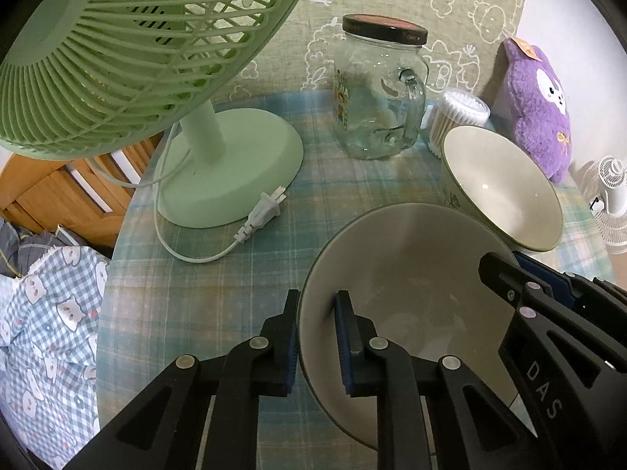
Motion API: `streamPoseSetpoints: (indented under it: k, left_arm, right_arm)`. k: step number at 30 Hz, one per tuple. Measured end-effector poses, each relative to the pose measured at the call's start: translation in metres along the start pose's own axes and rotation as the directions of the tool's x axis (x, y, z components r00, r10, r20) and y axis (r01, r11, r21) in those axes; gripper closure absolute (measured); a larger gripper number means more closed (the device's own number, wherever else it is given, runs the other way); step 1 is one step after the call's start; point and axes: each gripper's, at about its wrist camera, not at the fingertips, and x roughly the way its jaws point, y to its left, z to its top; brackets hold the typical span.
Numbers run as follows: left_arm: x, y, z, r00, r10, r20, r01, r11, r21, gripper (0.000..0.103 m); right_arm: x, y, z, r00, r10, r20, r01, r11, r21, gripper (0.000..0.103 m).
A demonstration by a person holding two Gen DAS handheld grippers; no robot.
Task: Organize plates and bowls
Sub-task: 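Lift the grey-green plate with both grippers and carry it to the plate stack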
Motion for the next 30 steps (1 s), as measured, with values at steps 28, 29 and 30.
streamPoseSetpoints:
  k: [28,29,30]
  left_arm:
    - [-0.049,-0.021,-0.02,0.999,0.02,0.025,-0.02,0.999,-0.032,0.09]
    - [-0.053,-0.022,-0.021,0.999,0.023,0.03,-0.022,0.999,-0.034,0.09]
    - [-0.056,-0.023,-0.021,0.999,0.025,0.033,-0.024,0.999,-0.035,0.09]
  right_arm:
    - [-0.048,-0.011,-0.02,1.0,0.016,0.012,-0.016,1.0,-0.013,0.084]
    - [-0.051,-0.012,-0.02,1.0,0.018,0.015,-0.018,1.0,-0.015,0.084]
    - [-0.055,-0.013,-0.021,1.0,0.021,0.019,-0.02,1.0,-0.016,0.084]
